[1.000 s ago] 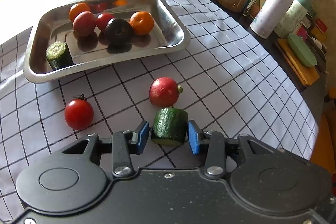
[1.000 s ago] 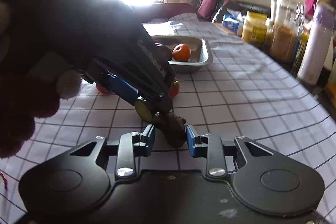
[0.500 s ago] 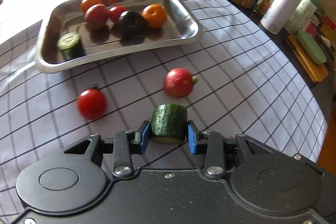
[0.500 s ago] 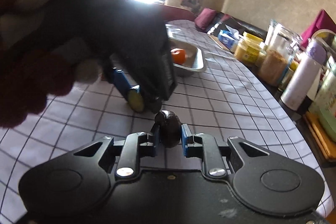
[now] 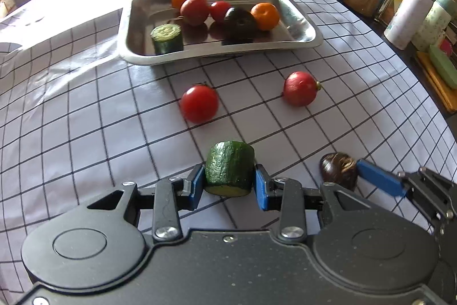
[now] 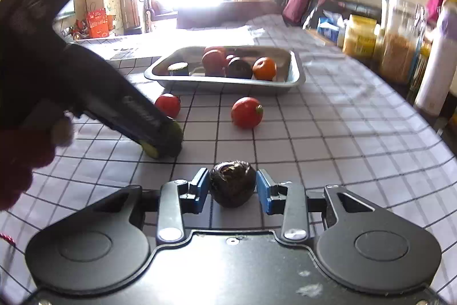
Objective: Organize fruits
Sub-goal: 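Lift the cucumber piece with the left tool while the right tool lifts the avocado, then lower the cucumber and avocado into the steel tray and open both tools, then move both tools back from the tray to the tomatoes on the cloth, then grasp a red tomato with the left tool while the right tool grasps the red apple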
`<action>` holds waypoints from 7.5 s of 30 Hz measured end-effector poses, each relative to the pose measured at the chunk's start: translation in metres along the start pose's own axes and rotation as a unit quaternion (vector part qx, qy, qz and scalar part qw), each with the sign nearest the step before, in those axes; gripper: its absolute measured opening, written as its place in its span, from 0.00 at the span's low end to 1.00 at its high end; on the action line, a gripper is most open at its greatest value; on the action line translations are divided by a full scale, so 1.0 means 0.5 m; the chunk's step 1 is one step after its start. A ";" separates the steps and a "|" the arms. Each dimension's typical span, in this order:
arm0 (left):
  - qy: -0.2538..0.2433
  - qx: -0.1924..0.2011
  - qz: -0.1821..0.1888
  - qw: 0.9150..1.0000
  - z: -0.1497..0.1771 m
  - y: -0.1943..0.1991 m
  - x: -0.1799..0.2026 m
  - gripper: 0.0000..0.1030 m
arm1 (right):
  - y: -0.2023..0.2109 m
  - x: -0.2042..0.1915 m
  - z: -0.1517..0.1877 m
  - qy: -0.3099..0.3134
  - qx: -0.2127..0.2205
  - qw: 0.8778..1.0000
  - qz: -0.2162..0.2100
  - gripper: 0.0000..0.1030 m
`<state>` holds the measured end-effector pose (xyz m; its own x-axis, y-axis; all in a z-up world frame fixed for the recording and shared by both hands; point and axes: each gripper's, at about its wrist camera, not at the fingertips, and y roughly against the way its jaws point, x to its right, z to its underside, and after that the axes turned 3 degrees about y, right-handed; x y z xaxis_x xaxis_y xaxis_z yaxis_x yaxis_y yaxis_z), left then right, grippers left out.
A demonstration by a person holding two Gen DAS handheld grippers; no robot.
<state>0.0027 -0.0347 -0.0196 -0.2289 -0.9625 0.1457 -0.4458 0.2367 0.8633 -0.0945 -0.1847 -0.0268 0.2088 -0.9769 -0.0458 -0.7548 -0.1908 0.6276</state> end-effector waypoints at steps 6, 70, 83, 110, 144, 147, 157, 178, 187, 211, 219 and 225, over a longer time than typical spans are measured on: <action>-0.015 0.021 -0.009 1.000 0.004 0.004 0.000 0.44 | -0.027 0.002 -0.002 -0.022 -0.014 1.000 0.011 0.45; 0.102 0.099 -0.031 0.989 -0.300 0.024 -0.087 0.43 | -0.180 0.107 -0.418 -0.113 -0.056 0.989 0.074 0.40; 0.102 0.070 -0.052 0.991 -0.324 -0.045 -0.105 0.43 | -0.290 0.105 -0.473 -0.124 -0.065 0.985 0.100 0.40; 0.105 0.053 -0.069 0.991 -0.324 -0.079 -0.102 0.45 | -0.359 0.108 -0.455 -0.105 -0.104 0.983 0.113 0.41; 0.108 0.150 -0.044 0.982 -0.291 0.082 -0.076 0.45 | -0.221 0.080 -0.467 -0.108 -0.032 0.989 0.101 0.41; 0.102 0.177 -0.033 0.978 -0.273 0.125 -0.065 0.45 | -0.173 0.072 -0.465 -0.113 -0.005 0.989 0.099 0.41; 0.056 0.218 -0.046 0.973 -0.176 0.177 -0.023 0.52 | -0.082 0.061 -0.339 -0.108 0.006 0.991 0.076 0.41; 0.049 0.151 -0.076 0.984 -0.017 0.058 -0.025 0.52 | -0.098 0.035 -0.118 -0.105 0.022 0.992 0.071 0.41; 0.068 0.141 -0.054 0.986 -0.014 0.032 -0.049 0.52 | -0.128 0.037 -0.134 -0.104 0.011 0.993 0.061 0.42; 0.012 0.151 -0.038 0.988 0.004 -0.013 -0.037 0.52 | -0.182 0.015 -0.118 -0.077 -0.004 0.994 0.075 0.43; 0.023 0.156 -0.039 0.987 0.002 -0.022 -0.041 0.52 | -0.181 0.015 -0.119 -0.071 -0.008 0.995 0.074 0.38; 0.018 0.161 -0.040 0.986 -0.007 -0.033 -0.031 0.53 | -0.175 0.030 -0.120 -0.085 -0.014 0.994 0.065 0.35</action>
<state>0.0165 -0.0241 -0.0343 -0.1529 -0.9825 0.1061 -0.7141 0.1841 0.6754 0.0119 -0.1769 -0.0356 0.0004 -0.9958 -0.0920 -0.7509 -0.0611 0.6576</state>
